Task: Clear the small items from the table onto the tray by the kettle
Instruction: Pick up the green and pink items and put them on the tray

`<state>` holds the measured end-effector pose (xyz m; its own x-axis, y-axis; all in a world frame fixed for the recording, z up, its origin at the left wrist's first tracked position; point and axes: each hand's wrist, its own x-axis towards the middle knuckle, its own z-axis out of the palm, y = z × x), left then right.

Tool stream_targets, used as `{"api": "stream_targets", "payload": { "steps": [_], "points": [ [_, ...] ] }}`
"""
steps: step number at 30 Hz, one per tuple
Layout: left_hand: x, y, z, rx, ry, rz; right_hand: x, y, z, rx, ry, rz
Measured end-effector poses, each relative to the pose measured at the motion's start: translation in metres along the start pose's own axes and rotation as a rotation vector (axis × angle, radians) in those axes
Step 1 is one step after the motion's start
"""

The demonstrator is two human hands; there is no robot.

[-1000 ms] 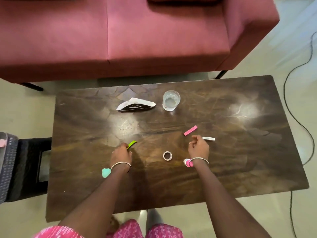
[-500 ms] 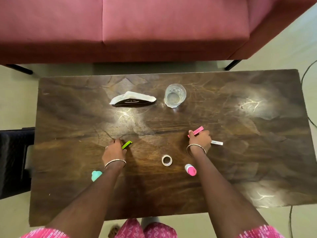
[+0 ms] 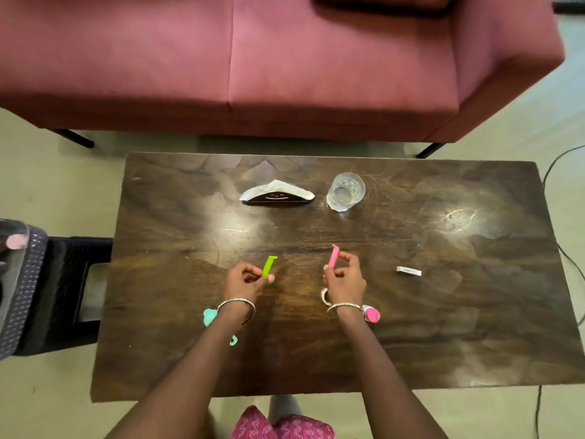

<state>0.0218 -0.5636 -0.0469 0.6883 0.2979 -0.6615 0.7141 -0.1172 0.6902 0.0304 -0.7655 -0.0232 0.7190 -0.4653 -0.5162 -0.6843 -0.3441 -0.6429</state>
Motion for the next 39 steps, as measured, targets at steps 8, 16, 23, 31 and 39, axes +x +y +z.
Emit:
{"api": "stream_targets", "payload": {
  "steps": [8, 16, 23, 31, 39],
  "points": [
    [-0.069, 0.006, -0.096, -0.267, -0.148, 0.115, -0.140, -0.039, 0.036, 0.309, -0.306, -0.058],
    [-0.137, -0.019, -0.234, -0.280, -0.175, 0.283, -0.278, -0.066, 0.079, 0.679, -0.570, 0.097],
    [-0.176, -0.069, -0.347, -0.441, -0.287, 0.205, -0.381, -0.083, 0.145, 0.498, -0.735, -0.024],
    [-0.204, -0.103, -0.444, -0.556, -0.254, 0.158, -0.454, -0.112, 0.207, 0.234, -0.713, -0.203],
    [-0.201, -0.130, -0.508, -0.580, -0.204, 0.074, -0.491, -0.139, 0.267, 0.078, -0.885, -0.241]
  ]
}}
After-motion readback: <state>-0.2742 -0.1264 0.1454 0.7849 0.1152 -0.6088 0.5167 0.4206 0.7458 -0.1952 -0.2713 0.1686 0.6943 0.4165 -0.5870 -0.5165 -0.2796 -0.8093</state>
